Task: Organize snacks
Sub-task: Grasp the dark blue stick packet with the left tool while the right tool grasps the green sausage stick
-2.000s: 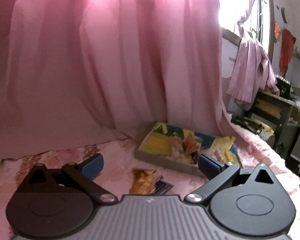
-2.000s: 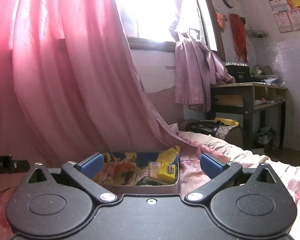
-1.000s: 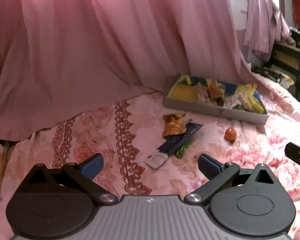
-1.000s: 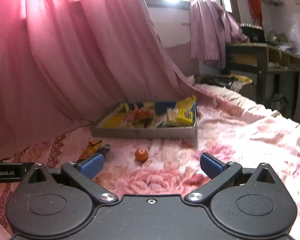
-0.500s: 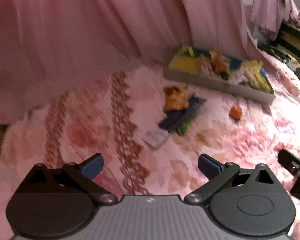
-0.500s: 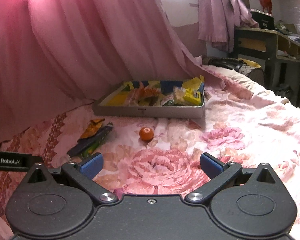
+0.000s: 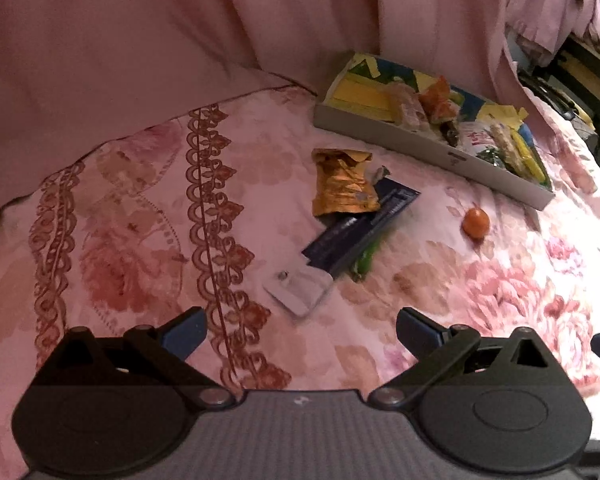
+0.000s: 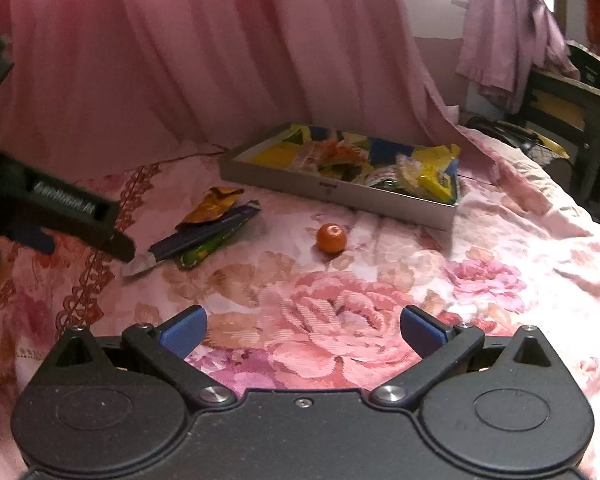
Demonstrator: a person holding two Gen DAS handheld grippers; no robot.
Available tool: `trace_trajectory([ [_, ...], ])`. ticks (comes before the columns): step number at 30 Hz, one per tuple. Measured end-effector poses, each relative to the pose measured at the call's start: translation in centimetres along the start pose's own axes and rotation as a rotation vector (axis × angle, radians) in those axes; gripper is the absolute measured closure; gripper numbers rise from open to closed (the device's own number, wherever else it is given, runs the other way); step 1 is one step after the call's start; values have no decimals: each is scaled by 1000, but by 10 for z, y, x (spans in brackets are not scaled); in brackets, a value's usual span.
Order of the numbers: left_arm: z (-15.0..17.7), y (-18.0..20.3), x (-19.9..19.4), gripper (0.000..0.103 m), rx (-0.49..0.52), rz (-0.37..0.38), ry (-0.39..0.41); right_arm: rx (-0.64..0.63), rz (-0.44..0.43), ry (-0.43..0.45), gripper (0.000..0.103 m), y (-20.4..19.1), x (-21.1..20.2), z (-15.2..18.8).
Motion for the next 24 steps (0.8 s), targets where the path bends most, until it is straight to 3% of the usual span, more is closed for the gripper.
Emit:
trace_trajectory([
  [4,-14,-5,21,0,4,15,-13,-32,-31,-20,1,-9,18,-2],
  [12,-35,8,59,0,97,135,-84,-87,-66,-43,1,-28,62,-4],
  [18,-45,21,81,1,219,118,-65,-118,-83,-35,1,-42,91,-11],
  [20,-46,22,88,8,247,100,-57,-139,-71,-33,1,-46,99,-12],
  [24,-50,18,92,12,233,126,-57,-145,-51,-37,4,-49,115,-16],
])
Point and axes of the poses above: each gripper's, at about its wrist camera, not at the fingertips, and x roughly the way its jaws point, y to its right, z to its underside, the point moved 2 cm from there along x, roughly the way its jaws point, and after that the axes turned 11 degrees about -z, right-handed, at the moved point
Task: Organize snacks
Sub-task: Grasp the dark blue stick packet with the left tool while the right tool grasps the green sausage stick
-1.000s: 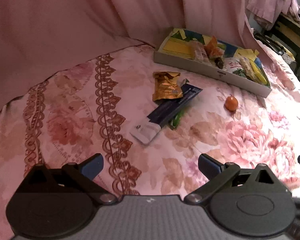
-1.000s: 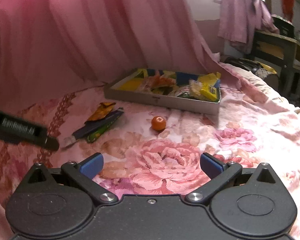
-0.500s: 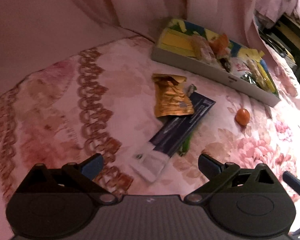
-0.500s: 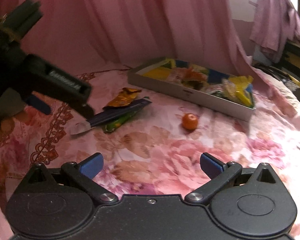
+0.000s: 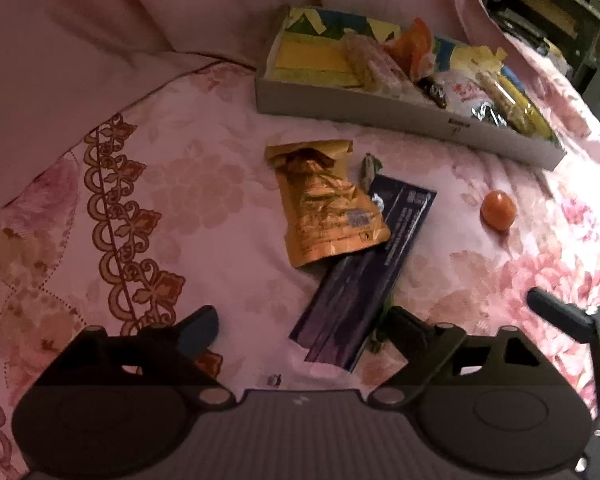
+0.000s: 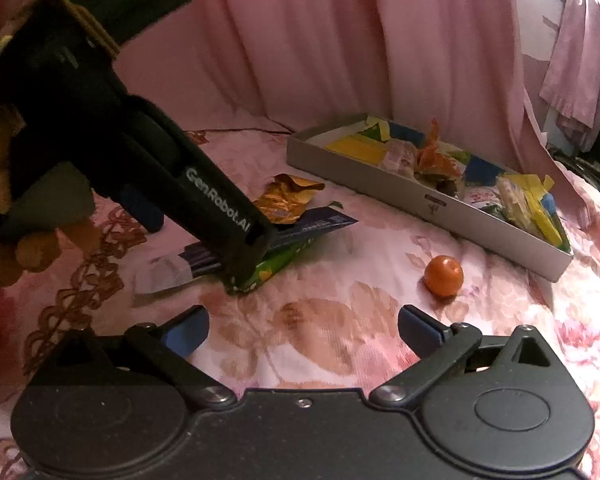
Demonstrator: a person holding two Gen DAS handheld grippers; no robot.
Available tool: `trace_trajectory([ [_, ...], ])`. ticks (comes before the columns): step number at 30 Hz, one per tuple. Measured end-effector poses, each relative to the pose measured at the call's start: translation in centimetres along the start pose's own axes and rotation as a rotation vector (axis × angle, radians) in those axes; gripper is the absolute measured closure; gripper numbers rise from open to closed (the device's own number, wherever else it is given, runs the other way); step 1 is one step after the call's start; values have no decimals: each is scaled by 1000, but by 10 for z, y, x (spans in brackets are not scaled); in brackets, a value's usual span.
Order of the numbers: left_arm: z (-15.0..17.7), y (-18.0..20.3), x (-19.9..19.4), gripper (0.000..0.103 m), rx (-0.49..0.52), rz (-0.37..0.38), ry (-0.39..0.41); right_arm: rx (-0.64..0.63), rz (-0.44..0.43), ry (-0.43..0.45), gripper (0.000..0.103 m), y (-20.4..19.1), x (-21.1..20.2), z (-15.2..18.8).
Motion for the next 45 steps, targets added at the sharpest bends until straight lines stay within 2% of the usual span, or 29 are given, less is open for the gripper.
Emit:
trace_trajectory([
  [8,-6,4,3,38,41,100,36,-6,23,28,11,-7,32,-9],
  [12,-9,0,7,46,14,133,31,-24,41,30,17,-9,39,-9],
  [15,-11,-7,9,51,-33,152,21,-4,39,32,26,-6,39,-10],
  [17,-11,-11,9,57,-55,141,9,3,68,30,36,-5,37,-9],
  [18,-11,-12,9,58,-61,128,5,4,85,29,44,-6,36,-9],
  [19,-11,-14,9,59,-69,125,2,5,101,27,48,-6,35,-9],
  [22,-11,-19,9,60,-102,127,-9,5,114,31,48,-8,33,-9],
  [26,-11,-24,12,61,-148,137,-18,3,83,31,48,-7,40,-12],
  [29,-11,-26,14,61,-160,144,-17,35,53,29,45,0,48,-20],
  [32,-10,-28,15,61,-168,149,-16,75,46,33,46,9,57,-28],
  [35,-10,-30,15,61,-180,155,-18,152,14,21,65,21,58,-28],
  [36,-10,-30,15,61,-185,156,-19,167,15,16,79,23,56,-27],
  [40,-9,-25,14,61,-186,145,-22,188,7,1,84,28,43,-20],
  [45,1,-9,8,63,-146,142,-35,196,6,-55,84,31,16,-4],
])
Point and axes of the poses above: each gripper's, at about its wrist camera, not at the fingertips, and x roughly the way its jaws point, y to its right, z to its underside, the point moved 2 cm from there along x, roughly the way its jaws point, and after that the axes turned 11 degrees about -z, right-handed, at the moved point
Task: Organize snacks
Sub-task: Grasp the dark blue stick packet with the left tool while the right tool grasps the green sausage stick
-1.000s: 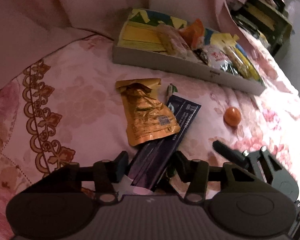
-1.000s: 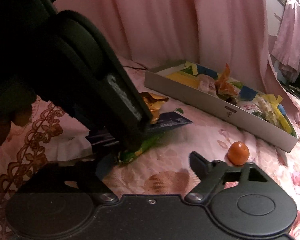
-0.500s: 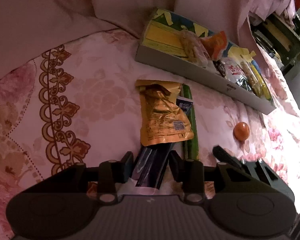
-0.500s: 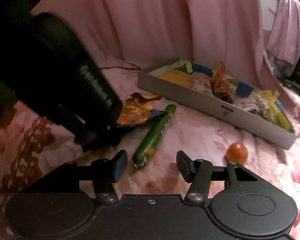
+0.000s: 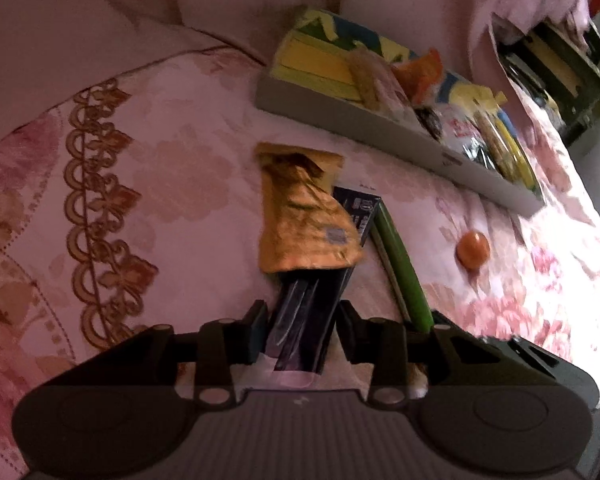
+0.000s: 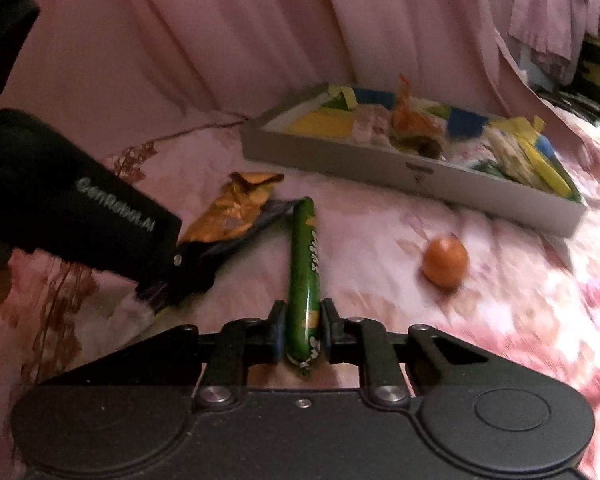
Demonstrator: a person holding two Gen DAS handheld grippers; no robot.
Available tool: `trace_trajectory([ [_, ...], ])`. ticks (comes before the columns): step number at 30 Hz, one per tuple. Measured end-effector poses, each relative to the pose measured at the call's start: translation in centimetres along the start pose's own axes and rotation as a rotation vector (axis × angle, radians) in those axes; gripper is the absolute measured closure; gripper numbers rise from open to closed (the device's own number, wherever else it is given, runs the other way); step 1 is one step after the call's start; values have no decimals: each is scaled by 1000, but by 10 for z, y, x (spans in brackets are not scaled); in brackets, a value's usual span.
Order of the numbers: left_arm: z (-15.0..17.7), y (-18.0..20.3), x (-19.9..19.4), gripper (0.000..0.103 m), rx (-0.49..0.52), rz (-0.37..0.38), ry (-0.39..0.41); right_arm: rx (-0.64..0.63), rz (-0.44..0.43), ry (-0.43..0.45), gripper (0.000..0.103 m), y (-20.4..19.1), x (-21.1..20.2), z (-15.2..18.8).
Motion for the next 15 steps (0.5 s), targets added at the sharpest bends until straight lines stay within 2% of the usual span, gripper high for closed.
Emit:
trace_trajectory([
  [7,21,18,-9,63,45,-6,-38,-22,5,-67,83,2,-37,33],
  [9,21,20,-9,61,59,-15,-32,-41,5,-50,80,1,-36,33],
  [12,19,22,-6,58,73,-10,-23,-47,3,-7,70,1,-28,30],
  [15,16,27,-2,55,93,-12,-3,-61,9,30,70,3,-16,24],
])
Point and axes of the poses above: each gripper's, at about its wrist camera, not at the fingertips, and x roughly the way its jaws point, y to its right, z to its underside, the point moved 2 cm from there along x, roughly the way its jaws point, and after that the axes turned 11 degrees about -z, right-handed, at the moved point
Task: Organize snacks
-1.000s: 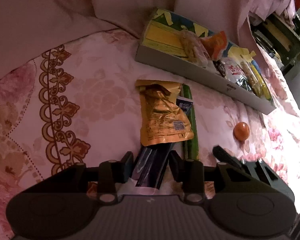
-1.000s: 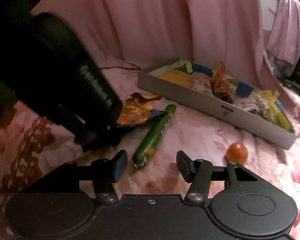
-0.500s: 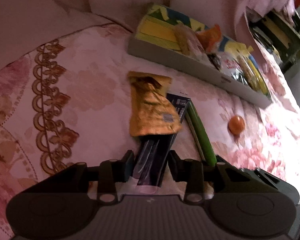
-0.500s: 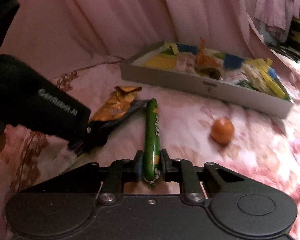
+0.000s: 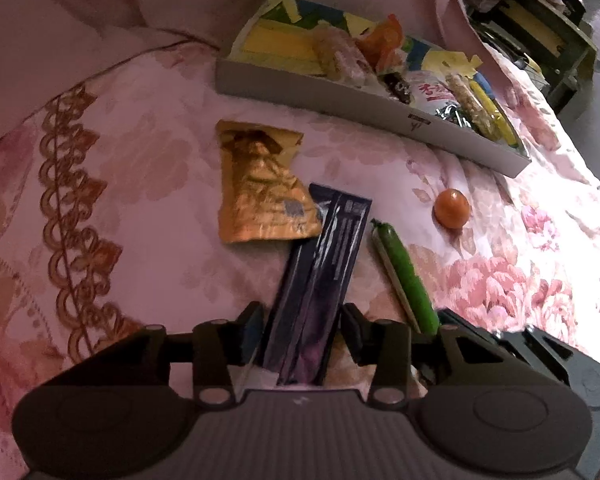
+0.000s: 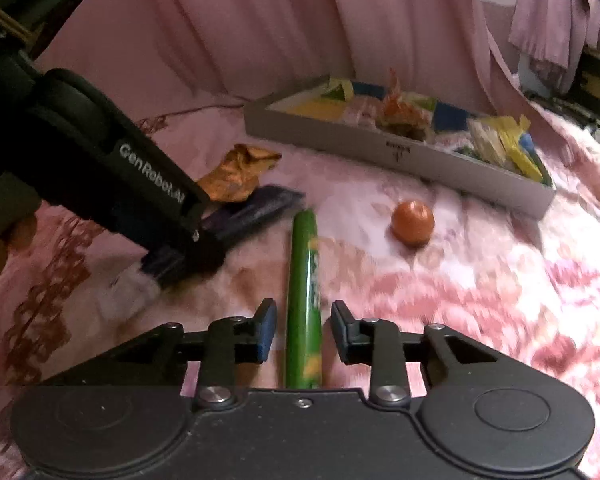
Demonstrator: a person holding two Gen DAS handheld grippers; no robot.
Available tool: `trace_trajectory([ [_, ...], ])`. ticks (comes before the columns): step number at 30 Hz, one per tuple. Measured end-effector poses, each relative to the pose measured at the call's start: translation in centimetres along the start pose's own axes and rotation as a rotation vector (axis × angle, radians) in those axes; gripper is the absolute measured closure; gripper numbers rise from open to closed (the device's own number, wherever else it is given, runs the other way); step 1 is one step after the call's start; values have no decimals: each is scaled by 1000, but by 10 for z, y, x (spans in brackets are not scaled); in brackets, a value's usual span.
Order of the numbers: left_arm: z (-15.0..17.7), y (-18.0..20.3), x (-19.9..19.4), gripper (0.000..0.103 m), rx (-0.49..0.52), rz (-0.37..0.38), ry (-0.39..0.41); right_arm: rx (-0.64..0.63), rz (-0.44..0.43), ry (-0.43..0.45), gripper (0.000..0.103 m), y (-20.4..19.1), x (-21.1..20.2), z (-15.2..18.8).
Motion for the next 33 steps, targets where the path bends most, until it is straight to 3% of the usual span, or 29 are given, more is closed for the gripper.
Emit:
trace_trajectory([
  [3,0,3,2,55,32,-10,15,5,-1,8,72,1,2,-1],
  [6,1,8,1,61,75,-31,28,-12,-1,3,83,-2,0,0],
  [9,3,13,-1,67,90,-42,25,-31,17,-11,84,-5,-4,3],
  [19,30,25,-26,74,-2,-5,-21,-166,117,-63,84,-14,-35,21],
  [33,50,32,-93,74,-56,-24,194,-224,165,84,84,-20,-95,19],
])
Point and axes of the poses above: each gripper's, at about its wrist camera, not at the fingertips, and x roughly the way its jaws point, y to its right, z to its underside, the point moved 2 cm from there along x, roughly the way its jaws point, and after that the axes turned 11 degrees about -z, right-handed, at the moved point
